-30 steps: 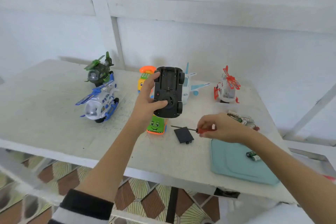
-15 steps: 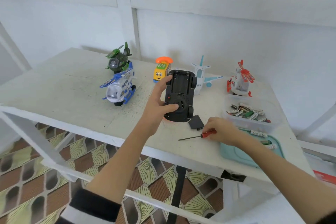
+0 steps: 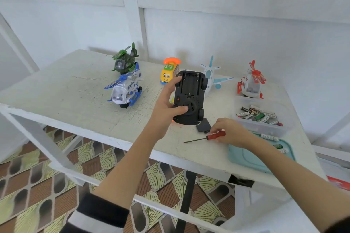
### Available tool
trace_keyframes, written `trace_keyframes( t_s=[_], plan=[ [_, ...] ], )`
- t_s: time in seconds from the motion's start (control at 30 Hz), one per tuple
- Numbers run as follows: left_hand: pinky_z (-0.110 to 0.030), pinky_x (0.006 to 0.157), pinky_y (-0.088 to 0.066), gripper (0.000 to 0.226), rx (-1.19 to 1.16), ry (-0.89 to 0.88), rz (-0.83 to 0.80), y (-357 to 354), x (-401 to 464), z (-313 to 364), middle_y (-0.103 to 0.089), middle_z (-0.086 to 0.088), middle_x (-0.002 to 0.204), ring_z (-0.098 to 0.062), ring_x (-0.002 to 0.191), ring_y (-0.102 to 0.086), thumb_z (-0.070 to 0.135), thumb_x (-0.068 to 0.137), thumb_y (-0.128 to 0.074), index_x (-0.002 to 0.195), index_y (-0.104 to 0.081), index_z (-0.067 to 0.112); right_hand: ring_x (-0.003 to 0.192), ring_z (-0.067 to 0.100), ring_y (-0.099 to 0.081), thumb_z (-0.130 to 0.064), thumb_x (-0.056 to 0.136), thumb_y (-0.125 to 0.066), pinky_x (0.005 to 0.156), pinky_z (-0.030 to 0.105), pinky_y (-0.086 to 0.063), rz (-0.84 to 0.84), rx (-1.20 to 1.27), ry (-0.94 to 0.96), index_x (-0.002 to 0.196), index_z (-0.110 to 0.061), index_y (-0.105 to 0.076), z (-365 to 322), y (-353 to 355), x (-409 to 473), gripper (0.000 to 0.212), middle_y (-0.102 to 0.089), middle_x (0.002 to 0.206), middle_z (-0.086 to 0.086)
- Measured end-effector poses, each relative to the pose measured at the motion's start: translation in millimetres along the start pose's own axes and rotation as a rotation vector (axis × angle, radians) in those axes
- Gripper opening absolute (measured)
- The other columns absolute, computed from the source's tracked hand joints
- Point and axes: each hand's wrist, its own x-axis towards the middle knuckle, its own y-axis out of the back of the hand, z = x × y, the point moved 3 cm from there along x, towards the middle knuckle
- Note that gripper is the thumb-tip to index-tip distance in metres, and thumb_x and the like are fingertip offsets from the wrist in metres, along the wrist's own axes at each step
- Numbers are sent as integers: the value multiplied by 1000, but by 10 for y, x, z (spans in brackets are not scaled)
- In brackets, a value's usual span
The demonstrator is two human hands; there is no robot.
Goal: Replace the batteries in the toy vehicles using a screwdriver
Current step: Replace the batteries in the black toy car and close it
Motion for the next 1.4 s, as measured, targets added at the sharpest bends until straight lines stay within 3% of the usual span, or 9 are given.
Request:
trace_keyframes(
  t_s=[0.2,0.37,0.6,0.77,0.97,1.07,1.2,1.3,1.4],
  plan=[
    [-51,92,-54,78,-38,6,-60,-256,127,-59,-45,6,142,-20,113,-63,-15,76,-60,135,-46,35,90,12,-52,-1,75,-69,84,24,-39,143,92,26,100,-10,-69,206,255,-263,26,-56,97,-3],
    [-43,86,-57,78,-72,23,-168,-706,228,-215,-47,4,141,-17,109,-65,-9,71,-60,135,-46,32,81,14,-52,-4,74,-73,72,18,-35,228,66,-105,88,-7,-72,585,426,-704,14,-57,87,0],
    [-55,97,-50,78,-77,100,-268,-1127,249,-467,-52,15,135,-21,115,-63,-10,69,-60,131,-49,36,77,13,-51,-4,76,-71,75,25,-43,173,-13,-276,83,-8,-73,953,330,-1158,8,-55,81,-3],
    [-60,99,-47,78,-57,121,-274,-1166,255,-495,-48,6,143,-32,119,-60,-9,70,-61,130,-50,39,78,13,-50,-3,76,-69,79,36,-48,139,-19,-287,86,-9,-71,994,269,-1185,12,-50,82,-7],
    [-58,96,-50,78,-33,121,-246,-1152,264,-469,-48,10,141,-25,115,-63,-8,70,-61,131,-49,39,87,10,-42,-9,82,-66,77,24,-39,75,-57,-276,95,-9,-69,983,223,-1141,14,-42,84,-8],
    [-56,94,-52,78,-36,104,-227,-1121,266,-450,-48,9,142,-23,112,-64,-8,70,-60,131,-49,37,83,18,-52,-11,88,-62,69,17,-36,178,203,-217,82,-19,-61,797,412,-1113,10,-49,84,-5],
    [-49,89,-56,77,-18,81,-206,-1074,279,-431,-55,17,132,-14,107,-66,-11,70,-59,131,-49,35,67,15,-61,-8,92,-54,60,31,-52,377,623,-182,87,-16,-48,351,958,-1038,11,-56,85,3],
    [-44,87,-57,79,-7,61,-186,-1052,286,-398,-53,15,133,-7,104,-67,-22,76,-56,134,-47,30,53,0,-51,-8,84,-65,54,15,-46,562,504,-87,88,-12,-59,128,1325,-960,8,-54,73,-4],
    [-43,86,-58,78,-9,51,-167,-1050,275,-368,-49,9,138,-7,100,-68,-28,80,-51,136,-45,27,70,1,-51,-7,81,-69,64,12,-46,619,322,-21,91,-9,-71,46,1429,-781,10,-49,81,-10]
  ],
)
